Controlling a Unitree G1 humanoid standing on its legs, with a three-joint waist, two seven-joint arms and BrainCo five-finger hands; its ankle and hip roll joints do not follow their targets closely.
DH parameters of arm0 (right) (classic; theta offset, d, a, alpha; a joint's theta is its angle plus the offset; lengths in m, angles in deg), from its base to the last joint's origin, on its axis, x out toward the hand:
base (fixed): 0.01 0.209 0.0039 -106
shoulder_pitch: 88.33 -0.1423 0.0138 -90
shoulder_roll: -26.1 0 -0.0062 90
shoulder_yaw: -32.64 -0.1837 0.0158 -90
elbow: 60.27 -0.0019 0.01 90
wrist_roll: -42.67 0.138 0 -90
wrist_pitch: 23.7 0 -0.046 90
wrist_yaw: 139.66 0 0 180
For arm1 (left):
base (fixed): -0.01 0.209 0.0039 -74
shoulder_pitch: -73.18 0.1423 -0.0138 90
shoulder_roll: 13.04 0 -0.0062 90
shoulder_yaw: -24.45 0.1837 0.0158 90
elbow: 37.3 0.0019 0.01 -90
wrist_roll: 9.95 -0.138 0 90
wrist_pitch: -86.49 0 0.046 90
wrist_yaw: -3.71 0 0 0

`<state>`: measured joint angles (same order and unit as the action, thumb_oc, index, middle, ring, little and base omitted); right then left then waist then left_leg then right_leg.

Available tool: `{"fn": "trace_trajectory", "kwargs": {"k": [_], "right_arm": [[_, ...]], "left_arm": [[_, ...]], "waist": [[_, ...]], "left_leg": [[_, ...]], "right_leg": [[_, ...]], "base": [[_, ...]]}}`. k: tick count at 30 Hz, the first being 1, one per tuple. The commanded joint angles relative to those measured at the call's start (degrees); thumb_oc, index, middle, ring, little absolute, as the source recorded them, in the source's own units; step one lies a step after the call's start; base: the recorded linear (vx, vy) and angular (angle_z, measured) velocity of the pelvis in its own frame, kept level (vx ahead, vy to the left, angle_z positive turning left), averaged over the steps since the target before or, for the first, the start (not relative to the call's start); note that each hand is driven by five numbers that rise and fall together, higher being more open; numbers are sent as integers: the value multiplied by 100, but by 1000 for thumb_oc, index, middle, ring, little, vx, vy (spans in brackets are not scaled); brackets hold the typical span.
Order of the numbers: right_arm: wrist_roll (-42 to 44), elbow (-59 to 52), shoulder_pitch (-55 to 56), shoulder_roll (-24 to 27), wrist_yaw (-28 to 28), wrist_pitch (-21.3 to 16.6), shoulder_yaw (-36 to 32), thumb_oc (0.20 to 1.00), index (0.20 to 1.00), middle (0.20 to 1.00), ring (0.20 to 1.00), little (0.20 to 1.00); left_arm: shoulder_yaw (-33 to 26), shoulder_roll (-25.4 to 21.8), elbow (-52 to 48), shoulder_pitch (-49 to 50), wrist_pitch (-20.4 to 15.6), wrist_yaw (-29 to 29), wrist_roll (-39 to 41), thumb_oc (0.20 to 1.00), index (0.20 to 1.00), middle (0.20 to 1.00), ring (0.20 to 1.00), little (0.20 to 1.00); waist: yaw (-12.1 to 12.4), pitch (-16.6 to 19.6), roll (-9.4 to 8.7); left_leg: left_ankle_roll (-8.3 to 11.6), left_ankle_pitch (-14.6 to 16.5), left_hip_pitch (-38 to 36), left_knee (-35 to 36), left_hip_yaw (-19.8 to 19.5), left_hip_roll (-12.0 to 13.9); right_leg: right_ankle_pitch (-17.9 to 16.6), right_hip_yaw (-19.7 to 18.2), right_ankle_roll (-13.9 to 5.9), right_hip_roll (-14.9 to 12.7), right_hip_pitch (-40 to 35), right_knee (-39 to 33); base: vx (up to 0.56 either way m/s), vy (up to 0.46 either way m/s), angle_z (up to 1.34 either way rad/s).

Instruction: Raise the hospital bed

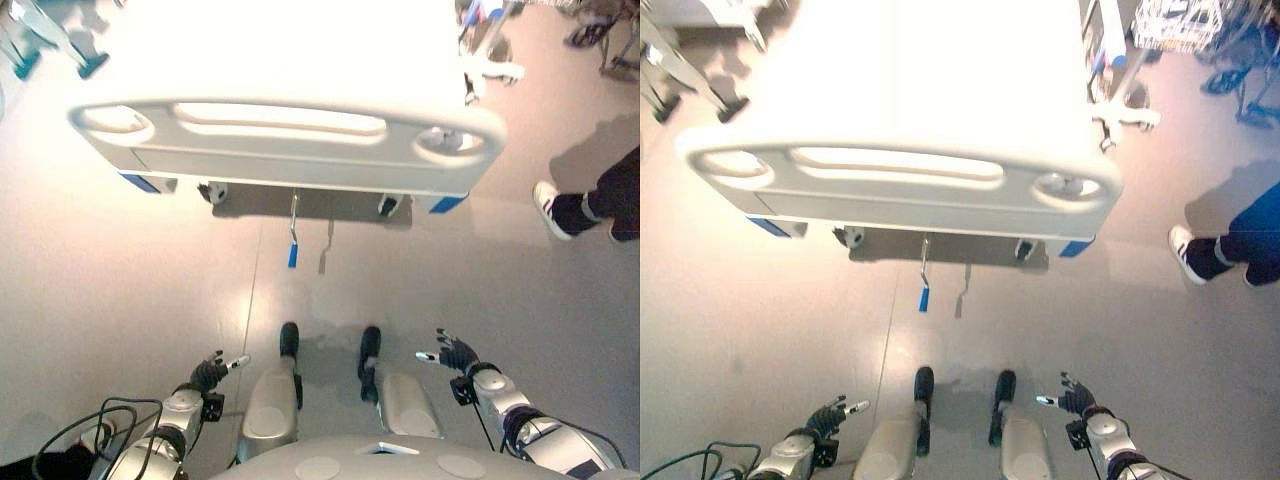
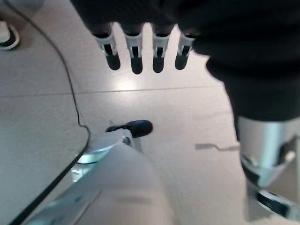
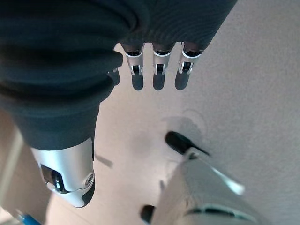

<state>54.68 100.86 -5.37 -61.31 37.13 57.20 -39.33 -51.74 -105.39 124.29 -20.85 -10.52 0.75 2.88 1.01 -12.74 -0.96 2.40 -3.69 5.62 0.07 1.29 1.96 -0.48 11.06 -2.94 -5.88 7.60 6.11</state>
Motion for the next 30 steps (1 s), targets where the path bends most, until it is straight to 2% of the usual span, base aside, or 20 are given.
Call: {"fn": "trace_trajectory", "kwargs": {"k": [1,2,3,8,13,23,30], "right_arm": [[152,-22,119,30,-126,120,-151,1000,1000,1000,1000,1000],[152,-24,122,31,-126,121,-151,1000,1000,1000,1000,1000],[164,73,255,-16,-234,172,-192,1000,1000,1000,1000,1000],[149,285,503,-103,-382,288,-287,1000,1000,1000,1000,1000],[106,467,567,-130,-419,329,-332,1000,1000,1000,1000,1000],[-6,534,545,-160,-430,353,-262,1000,1000,1000,1000,1000],[91,399,522,-202,-438,295,-256,1000,1000,1000,1000,1000]], "left_arm": [[-279,138,97,-43,-59,-110,-327,1000,1000,1000,1000,1000],[-278,138,95,-40,-59,-109,-327,1000,1000,1000,1000,1000],[-254,236,58,102,-68,-145,-427,1000,1000,1000,1000,1000],[-81,412,-156,290,-15,-285,-259,1000,1000,1000,1000,1000],[-62,420,2,307,17,-327,-322,1000,1000,1000,1000,1000],[-23,479,153,278,51,-350,-479,1000,1000,1000,1000,1000],[-49,516,202,426,25,-336,-601,1000,1000,1000,1000,1000]], "waist": [[103,109,-77],[104,103,-77],[115,338,-43],[81,758,11],[54,978,26],[-22,1135,39],[-17,1093,52]], "left_leg": [[-123,500,-308,-357,384,-332],[-123,498,-321,-350,385,-333],[-129,500,-602,-175,394,-340],[-121,431,-1099,238,463,-332],[-101,334,-1239,464,516,-290],[-90,355,-1346,493,628,-250],[-90,405,-1412,462,677,-251]], "right_leg": [[125,-36,-232,237,-350,82],[124,-37,-232,237,-362,78],[139,-47,-248,263,-623,-42],[133,-95,-276,328,-1061,-339],[82,-182,-266,374,-1161,-510],[60,-250,-263,400,-1227,-537],[134,-229,-268,358,-1260,-418]], "base": [[89,6,1],[120,22,3],[128,29,0],[91,28,-1],[12,8,-8],[24,-5,-6],[23,1,-5]]}}
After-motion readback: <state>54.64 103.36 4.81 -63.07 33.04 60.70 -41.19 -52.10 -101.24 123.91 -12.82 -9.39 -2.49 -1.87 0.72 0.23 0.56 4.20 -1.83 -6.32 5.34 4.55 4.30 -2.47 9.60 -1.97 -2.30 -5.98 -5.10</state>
